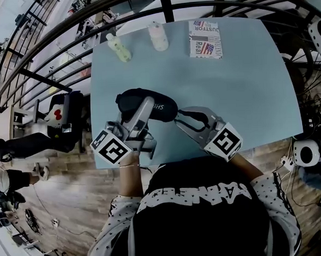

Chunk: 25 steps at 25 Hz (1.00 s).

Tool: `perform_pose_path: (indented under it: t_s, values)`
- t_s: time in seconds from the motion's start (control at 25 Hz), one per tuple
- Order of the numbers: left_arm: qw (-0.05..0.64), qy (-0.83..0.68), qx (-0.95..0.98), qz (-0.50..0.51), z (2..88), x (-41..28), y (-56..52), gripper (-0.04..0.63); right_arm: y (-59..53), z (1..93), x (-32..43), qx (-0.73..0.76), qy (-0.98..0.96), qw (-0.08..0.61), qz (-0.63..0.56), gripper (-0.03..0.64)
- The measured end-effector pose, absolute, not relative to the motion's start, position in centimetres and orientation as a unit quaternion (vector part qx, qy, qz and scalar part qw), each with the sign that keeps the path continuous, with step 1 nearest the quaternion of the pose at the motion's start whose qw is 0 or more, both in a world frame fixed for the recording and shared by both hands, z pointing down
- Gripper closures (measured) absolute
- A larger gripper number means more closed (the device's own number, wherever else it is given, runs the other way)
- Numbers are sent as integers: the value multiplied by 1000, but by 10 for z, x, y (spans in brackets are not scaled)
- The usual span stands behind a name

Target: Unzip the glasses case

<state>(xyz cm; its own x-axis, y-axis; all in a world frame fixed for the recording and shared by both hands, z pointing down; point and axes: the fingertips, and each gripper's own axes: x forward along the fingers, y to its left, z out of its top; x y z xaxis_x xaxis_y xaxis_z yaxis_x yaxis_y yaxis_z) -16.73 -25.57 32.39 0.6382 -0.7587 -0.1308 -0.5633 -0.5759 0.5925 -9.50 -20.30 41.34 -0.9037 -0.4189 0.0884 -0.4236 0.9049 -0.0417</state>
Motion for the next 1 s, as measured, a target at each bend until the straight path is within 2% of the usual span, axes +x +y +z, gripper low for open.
perform_pose_path:
  t_s: [0.08, 0.12, 0.2, 0.68, 1.0]
  values:
    - [261, -379, 867, -191, 323, -166, -255, 595, -203, 413, -95, 221, -974, 44, 22, 533]
    - [261, -379, 867, -192, 323, -166, -254, 595, -203, 413, -94, 224, -973, 46, 19, 580]
    - [260, -374, 870, -191, 323, -166, -251, 595, -201, 413, -92, 226, -973, 51, 11, 606]
    - [279, -325, 891, -151, 346, -147, -226, 595, -197, 434, -72, 205, -954, 176, -130, 607]
    - [289, -306, 897, -138, 356, -138, -223, 595, -200, 436, -61, 199, -949, 199, -144, 608]
